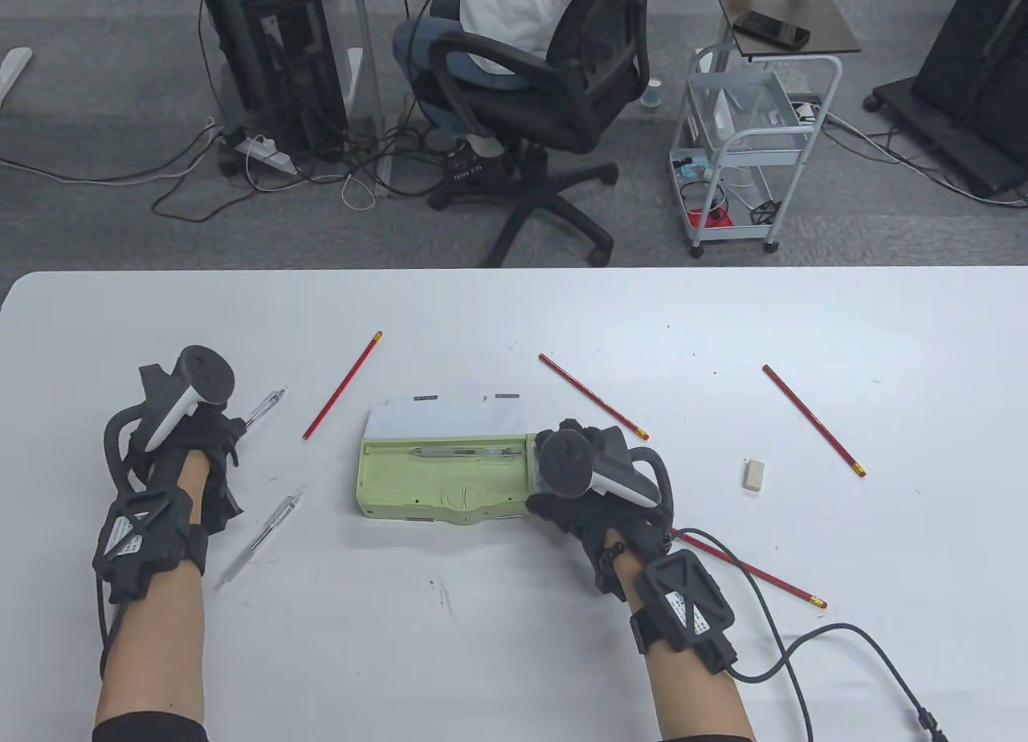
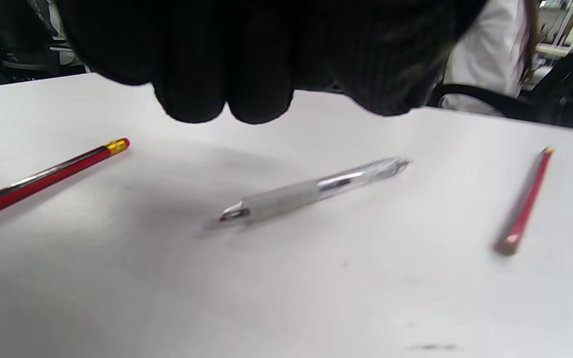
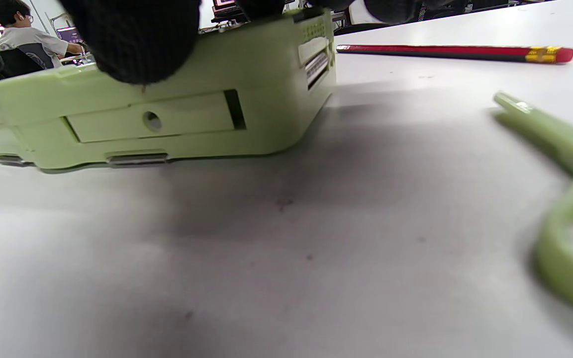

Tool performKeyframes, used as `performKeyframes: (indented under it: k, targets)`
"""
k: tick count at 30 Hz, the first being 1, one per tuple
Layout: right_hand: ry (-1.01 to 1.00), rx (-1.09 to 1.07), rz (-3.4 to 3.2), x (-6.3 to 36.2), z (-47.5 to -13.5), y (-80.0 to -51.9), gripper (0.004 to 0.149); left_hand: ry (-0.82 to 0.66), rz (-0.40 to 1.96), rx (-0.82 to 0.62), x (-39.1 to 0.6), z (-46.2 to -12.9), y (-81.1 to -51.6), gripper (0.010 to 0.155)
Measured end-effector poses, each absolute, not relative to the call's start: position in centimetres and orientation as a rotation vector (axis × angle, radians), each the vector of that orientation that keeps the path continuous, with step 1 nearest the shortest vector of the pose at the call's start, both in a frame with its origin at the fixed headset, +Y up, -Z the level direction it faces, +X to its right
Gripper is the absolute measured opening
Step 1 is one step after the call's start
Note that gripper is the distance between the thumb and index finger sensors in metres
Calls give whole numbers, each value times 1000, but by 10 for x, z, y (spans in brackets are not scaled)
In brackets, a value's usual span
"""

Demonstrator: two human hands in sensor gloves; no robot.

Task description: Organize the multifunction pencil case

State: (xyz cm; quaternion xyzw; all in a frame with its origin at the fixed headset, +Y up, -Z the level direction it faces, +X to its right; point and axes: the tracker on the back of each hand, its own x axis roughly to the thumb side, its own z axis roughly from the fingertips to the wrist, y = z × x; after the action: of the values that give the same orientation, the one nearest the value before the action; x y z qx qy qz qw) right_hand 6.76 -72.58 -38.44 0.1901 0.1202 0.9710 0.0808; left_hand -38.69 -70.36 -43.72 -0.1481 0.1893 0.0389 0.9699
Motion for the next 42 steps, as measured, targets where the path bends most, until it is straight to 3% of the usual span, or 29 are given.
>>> performKeyframes:
  k: [6, 11, 29, 42]
  targets:
    - [363, 561, 2919, 66, -384, -725, 84, 440, -16, -414, -391, -448, -733, 61]
    - [373, 554, 2932, 65, -384, -724, 84, 434, -71, -393, -391, -451, -740, 55]
    - [393, 509, 2906, 64, -381, -726, 83, 411, -199, -303, -383, -455, -743, 44]
    - [422, 508, 2888, 65, -383, -726, 82, 438, -52, -274, -380, -442, -727, 46]
